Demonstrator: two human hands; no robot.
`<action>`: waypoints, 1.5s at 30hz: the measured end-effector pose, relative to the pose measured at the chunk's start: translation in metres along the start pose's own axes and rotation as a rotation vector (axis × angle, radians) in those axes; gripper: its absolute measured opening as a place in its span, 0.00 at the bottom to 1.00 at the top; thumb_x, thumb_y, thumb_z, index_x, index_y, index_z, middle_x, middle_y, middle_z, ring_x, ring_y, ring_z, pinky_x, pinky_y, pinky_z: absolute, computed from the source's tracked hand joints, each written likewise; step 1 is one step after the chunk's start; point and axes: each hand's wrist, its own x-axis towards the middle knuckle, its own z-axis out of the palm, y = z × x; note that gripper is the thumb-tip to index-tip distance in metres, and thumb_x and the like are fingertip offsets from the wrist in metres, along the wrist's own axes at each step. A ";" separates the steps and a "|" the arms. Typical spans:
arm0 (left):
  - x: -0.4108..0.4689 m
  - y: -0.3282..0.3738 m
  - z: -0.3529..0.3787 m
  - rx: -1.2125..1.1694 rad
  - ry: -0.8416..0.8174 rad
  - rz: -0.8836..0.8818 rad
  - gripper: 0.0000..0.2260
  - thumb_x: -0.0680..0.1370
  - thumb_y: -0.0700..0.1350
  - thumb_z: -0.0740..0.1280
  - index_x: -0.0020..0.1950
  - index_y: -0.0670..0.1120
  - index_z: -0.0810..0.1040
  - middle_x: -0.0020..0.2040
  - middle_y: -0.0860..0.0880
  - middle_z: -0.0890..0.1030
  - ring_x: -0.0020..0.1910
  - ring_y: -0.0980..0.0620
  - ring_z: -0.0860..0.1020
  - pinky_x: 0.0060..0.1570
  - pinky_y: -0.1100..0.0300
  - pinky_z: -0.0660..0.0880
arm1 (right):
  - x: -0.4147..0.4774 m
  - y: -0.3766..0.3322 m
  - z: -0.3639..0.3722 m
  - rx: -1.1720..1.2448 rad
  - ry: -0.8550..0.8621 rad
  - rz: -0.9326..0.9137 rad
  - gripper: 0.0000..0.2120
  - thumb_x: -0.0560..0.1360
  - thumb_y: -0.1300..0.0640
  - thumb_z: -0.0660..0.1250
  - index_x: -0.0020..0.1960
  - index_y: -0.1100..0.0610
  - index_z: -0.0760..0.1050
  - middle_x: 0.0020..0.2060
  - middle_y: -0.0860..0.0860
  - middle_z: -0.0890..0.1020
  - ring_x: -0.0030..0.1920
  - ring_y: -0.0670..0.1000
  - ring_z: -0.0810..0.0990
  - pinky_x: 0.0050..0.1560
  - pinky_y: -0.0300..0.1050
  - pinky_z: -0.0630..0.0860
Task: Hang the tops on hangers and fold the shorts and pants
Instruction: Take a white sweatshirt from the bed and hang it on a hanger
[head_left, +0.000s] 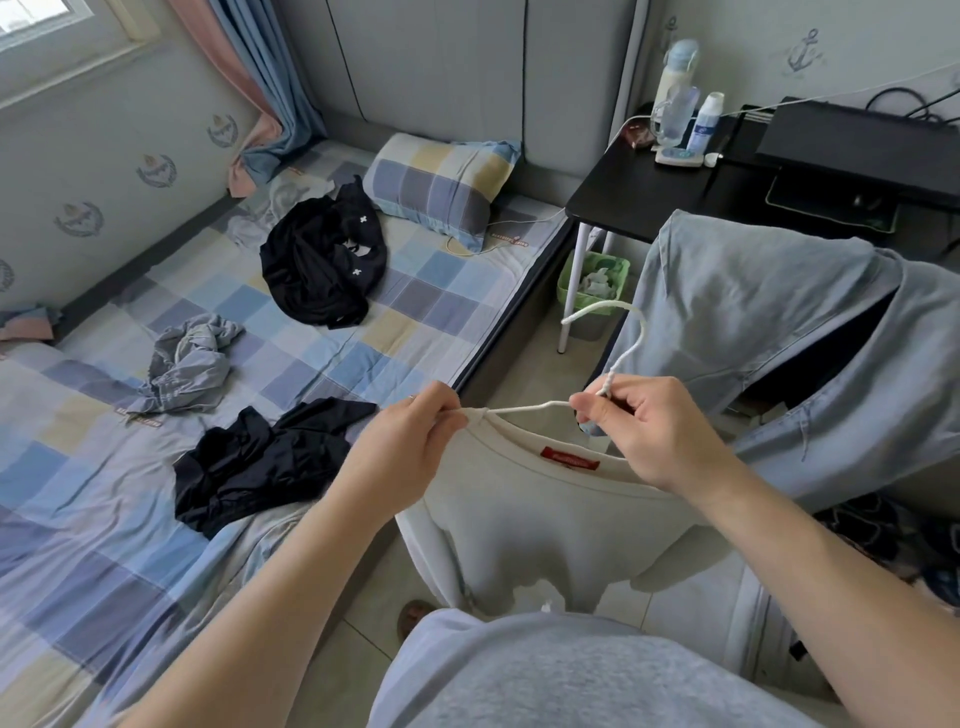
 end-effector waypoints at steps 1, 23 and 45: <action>0.000 0.000 0.003 0.044 -0.001 0.006 0.05 0.84 0.44 0.61 0.54 0.45 0.76 0.44 0.51 0.80 0.42 0.49 0.77 0.44 0.54 0.72 | 0.001 -0.002 0.004 -0.008 0.000 -0.006 0.14 0.79 0.51 0.69 0.37 0.56 0.80 0.33 0.63 0.79 0.27 0.46 0.68 0.31 0.39 0.69; -0.008 -0.050 -0.038 0.206 0.304 -0.051 0.13 0.83 0.41 0.57 0.56 0.40 0.81 0.46 0.46 0.80 0.46 0.43 0.71 0.51 0.50 0.65 | -0.005 0.075 -0.058 -0.296 0.068 0.206 0.08 0.75 0.60 0.72 0.40 0.51 0.77 0.34 0.51 0.80 0.36 0.53 0.75 0.41 0.47 0.73; -0.001 -0.020 -0.015 -0.181 0.403 -0.218 0.11 0.82 0.43 0.56 0.55 0.53 0.76 0.47 0.64 0.77 0.52 0.52 0.73 0.59 0.45 0.71 | -0.015 0.038 -0.056 -0.347 0.168 -0.162 0.08 0.76 0.60 0.74 0.54 0.55 0.82 0.45 0.46 0.84 0.47 0.48 0.82 0.48 0.44 0.77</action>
